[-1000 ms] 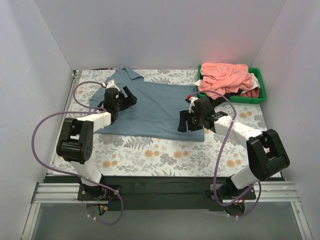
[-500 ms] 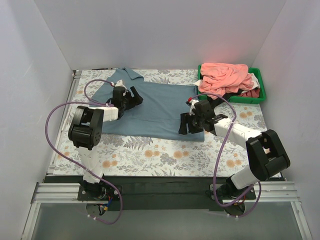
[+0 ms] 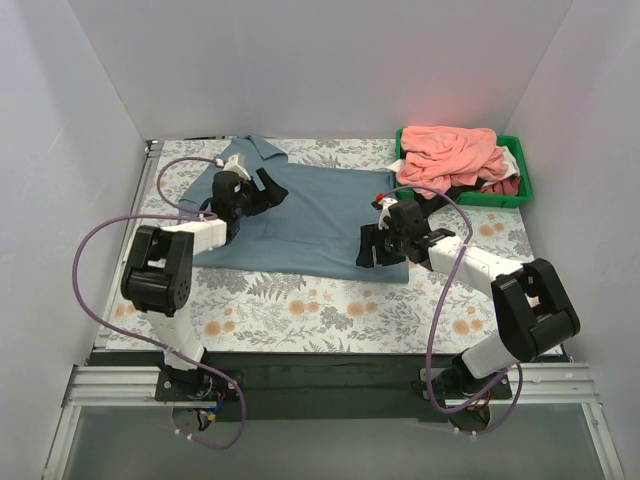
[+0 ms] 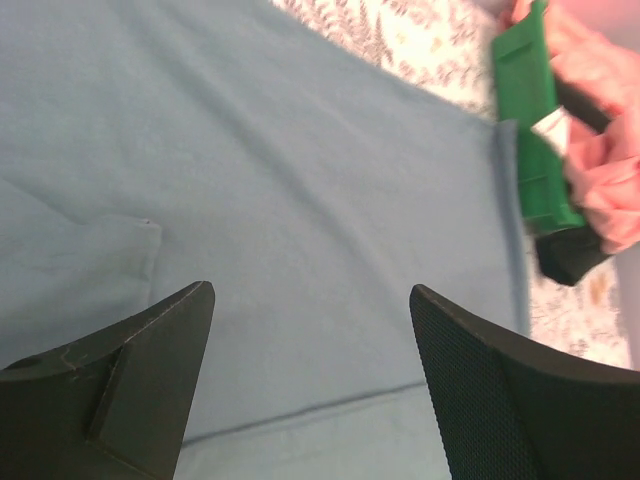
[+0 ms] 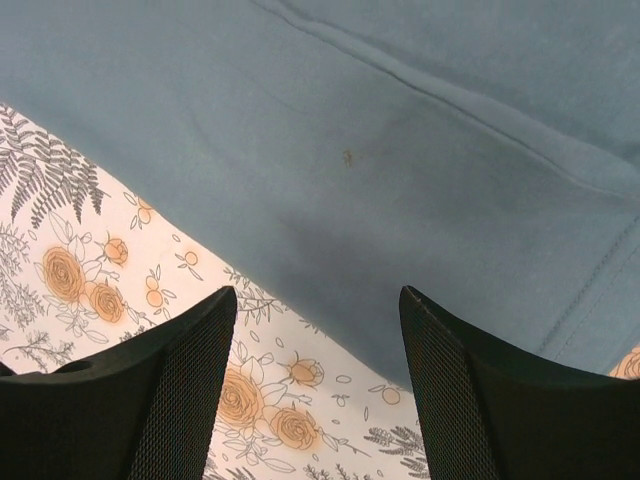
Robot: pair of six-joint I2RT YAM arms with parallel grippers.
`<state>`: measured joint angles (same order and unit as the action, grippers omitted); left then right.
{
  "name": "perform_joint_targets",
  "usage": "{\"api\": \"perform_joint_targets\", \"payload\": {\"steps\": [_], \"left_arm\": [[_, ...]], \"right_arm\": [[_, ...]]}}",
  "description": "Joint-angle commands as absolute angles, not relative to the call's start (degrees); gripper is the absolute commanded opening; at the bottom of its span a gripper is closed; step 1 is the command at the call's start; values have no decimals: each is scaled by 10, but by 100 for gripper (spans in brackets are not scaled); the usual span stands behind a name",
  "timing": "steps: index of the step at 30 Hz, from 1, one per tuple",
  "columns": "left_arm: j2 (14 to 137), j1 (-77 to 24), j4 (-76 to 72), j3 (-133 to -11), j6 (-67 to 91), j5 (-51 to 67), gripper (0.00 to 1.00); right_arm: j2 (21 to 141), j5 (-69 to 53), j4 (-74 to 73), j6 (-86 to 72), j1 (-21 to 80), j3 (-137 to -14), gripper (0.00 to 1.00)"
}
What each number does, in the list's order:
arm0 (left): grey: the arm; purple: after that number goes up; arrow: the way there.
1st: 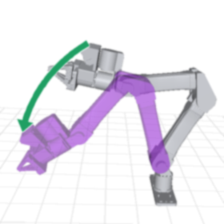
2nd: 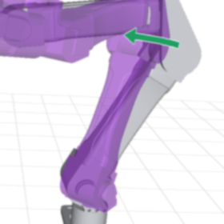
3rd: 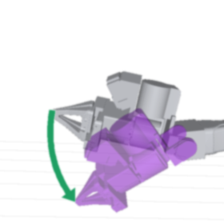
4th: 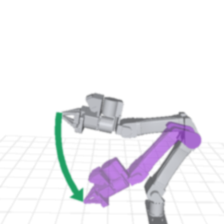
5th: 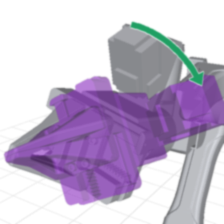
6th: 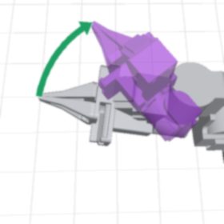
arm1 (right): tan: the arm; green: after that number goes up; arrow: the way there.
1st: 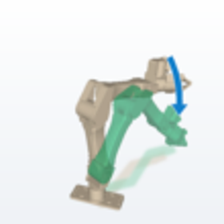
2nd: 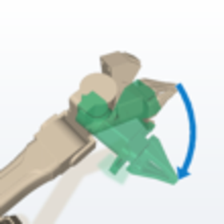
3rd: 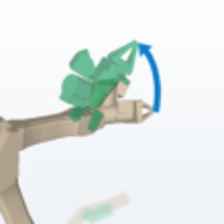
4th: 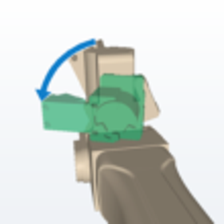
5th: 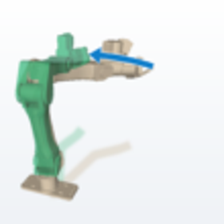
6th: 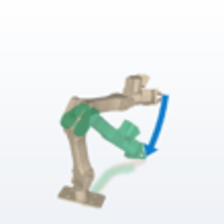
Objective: Fold and stack the t-shirts
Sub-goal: Fold the tshirt
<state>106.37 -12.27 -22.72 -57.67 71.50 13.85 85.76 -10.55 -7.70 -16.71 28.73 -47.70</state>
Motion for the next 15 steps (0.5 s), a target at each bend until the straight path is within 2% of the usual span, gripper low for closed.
{"api": "perform_joint_targets", "payload": {"steps": [1, 7, 15], "left_arm": [[984, -74, -241, -530, 730, 149, 79], [963, -9, -230, -462, 751, 156, 78], [940, 21, -175, -409, 736, 125, 79]], "right_arm": [[874, -104, -43, -157, 287, -511, 72], [912, -98, -39, -145, 287, -535, 72], [963, -85, -34, -148, 287, -511, 69]]}}
